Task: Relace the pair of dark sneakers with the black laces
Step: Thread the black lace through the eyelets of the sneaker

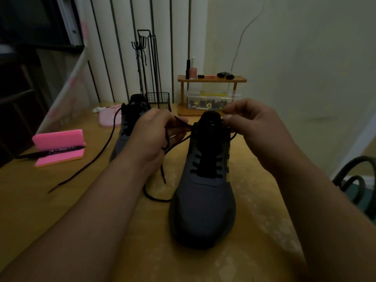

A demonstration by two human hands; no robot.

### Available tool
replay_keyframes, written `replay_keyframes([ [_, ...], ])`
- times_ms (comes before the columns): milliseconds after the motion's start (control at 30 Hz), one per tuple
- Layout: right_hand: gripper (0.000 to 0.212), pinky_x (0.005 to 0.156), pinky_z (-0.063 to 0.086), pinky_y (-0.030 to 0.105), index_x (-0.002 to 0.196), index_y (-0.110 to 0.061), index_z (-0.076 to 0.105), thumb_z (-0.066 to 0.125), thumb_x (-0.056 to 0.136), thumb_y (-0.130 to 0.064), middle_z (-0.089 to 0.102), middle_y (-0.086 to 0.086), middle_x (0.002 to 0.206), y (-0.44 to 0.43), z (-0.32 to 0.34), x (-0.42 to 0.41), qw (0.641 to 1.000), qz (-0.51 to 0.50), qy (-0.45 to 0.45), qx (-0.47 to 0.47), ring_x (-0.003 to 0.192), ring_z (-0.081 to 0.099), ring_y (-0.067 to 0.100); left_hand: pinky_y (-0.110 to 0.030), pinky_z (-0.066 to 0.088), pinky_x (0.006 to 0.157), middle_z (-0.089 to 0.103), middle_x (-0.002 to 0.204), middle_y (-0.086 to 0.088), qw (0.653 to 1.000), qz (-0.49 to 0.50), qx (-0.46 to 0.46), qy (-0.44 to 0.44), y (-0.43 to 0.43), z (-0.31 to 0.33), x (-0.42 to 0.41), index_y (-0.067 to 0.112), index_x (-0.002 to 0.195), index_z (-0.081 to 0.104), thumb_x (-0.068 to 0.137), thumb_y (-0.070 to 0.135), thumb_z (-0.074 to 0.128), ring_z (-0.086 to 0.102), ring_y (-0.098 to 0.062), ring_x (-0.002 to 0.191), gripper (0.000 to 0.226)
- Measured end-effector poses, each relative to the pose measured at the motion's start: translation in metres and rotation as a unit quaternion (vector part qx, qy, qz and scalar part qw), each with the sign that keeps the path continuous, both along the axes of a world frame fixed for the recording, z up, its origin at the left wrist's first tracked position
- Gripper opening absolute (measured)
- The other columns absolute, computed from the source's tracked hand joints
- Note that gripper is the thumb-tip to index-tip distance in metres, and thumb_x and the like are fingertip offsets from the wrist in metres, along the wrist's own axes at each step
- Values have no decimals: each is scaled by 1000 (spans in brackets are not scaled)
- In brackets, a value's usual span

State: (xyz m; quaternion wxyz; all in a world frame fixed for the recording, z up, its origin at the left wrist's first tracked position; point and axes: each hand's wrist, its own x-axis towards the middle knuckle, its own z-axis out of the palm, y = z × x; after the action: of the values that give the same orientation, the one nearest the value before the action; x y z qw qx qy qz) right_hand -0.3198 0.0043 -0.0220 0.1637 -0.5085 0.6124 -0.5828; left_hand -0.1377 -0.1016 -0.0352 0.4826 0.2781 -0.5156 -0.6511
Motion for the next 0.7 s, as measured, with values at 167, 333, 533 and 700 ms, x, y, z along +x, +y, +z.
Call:
replay_keyframes([
  [167,11,69,54,18,104,-24,70,75,95,-21,72,-4,90,0,-3,5,997,4,77,10,85,70,5,-36,50,80,57,95,-2,956,59,-164,-237,1,-8,-1,14,108,57,107,31,53,55,-16,84,18],
  [333,13,67,54,18,105,-26,70,75,94,-24,73,-3,87,2,-1,9,994,12,112,5,83,72,5,-32,47,75,64,92,-4,912,-13,-254,-323,6,-6,4,15,102,66,105,42,57,57,-10,82,29],
  [533,15,62,48,8,112,-22,71,60,104,-16,75,-7,93,0,-3,8,994,18,109,1,80,68,-7,-45,58,92,71,104,-2,922,26,-239,-303,-1,-14,2,11,105,61,109,31,51,69,-15,97,22],
  [700,17,63,46,10,113,-29,69,57,105,-19,71,-10,100,-3,-9,1,989,11,147,31,81,63,-6,-40,63,81,73,94,-3,927,55,-225,-295,-1,-17,0,11,107,55,111,29,46,73,-14,86,21],
])
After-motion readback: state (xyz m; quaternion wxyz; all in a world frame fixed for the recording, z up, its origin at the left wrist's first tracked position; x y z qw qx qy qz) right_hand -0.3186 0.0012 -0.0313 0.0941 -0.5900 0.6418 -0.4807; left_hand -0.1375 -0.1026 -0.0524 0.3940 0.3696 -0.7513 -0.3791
